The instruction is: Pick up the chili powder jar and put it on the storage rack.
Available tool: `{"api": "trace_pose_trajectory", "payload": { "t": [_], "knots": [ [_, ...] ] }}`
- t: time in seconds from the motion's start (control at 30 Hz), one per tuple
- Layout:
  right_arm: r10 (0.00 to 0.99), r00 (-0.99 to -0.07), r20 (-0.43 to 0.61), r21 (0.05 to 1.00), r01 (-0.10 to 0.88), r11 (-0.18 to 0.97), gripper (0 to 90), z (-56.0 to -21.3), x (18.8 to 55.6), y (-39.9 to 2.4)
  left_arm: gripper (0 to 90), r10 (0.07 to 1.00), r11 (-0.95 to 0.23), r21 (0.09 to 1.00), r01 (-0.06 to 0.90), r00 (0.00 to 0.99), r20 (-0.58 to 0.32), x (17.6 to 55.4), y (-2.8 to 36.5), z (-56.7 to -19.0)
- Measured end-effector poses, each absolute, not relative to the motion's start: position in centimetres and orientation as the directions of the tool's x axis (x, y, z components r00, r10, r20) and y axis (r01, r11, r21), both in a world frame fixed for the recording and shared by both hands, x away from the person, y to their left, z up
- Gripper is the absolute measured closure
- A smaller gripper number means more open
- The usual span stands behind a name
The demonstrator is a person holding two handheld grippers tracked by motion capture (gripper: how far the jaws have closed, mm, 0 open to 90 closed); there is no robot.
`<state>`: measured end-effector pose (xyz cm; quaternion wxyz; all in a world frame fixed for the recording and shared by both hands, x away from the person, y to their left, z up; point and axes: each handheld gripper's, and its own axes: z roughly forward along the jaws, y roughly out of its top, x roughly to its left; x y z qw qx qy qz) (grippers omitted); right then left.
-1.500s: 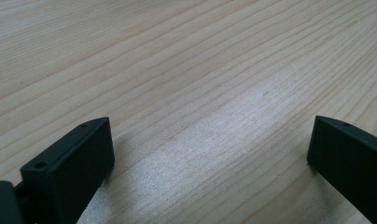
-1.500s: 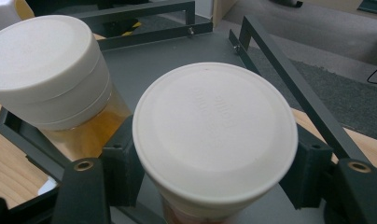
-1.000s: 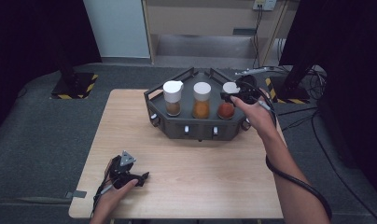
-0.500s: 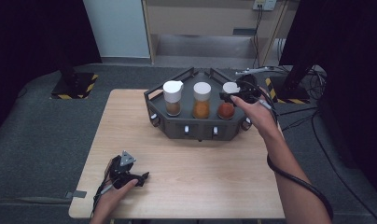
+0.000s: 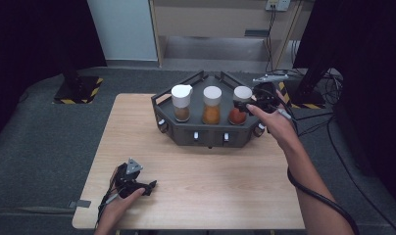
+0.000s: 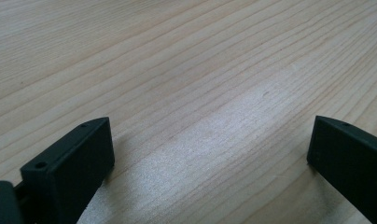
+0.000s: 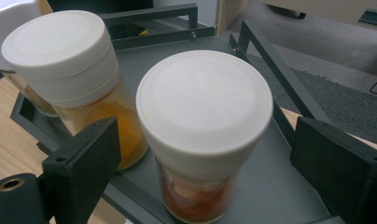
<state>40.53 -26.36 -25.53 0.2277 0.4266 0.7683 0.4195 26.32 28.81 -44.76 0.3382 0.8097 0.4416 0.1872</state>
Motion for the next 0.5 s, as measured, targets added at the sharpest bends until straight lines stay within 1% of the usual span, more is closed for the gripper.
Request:
{"api": "trace_pose_trajectory", "payload": {
  "t": [0.13, 0.5],
  "knots": [
    [0.846, -0.533, -0.003, 0.838, 0.461, 0.292, 8.3, -25.6, 39.6, -26.8, 0.0, 0.842, -0.381, 0.713, 0.588, 0.540, 0.005, 26.3, 28.8, -44.8],
    [0.844, -0.536, 0.021, 0.843, 0.463, 0.273, 7.8, -26.1, 37.7, -27.8, 0.0, 0.842, -0.381, 0.713, 0.588, 0.540, 0.004, 26.3, 28.8, -44.8]
  ]
}}
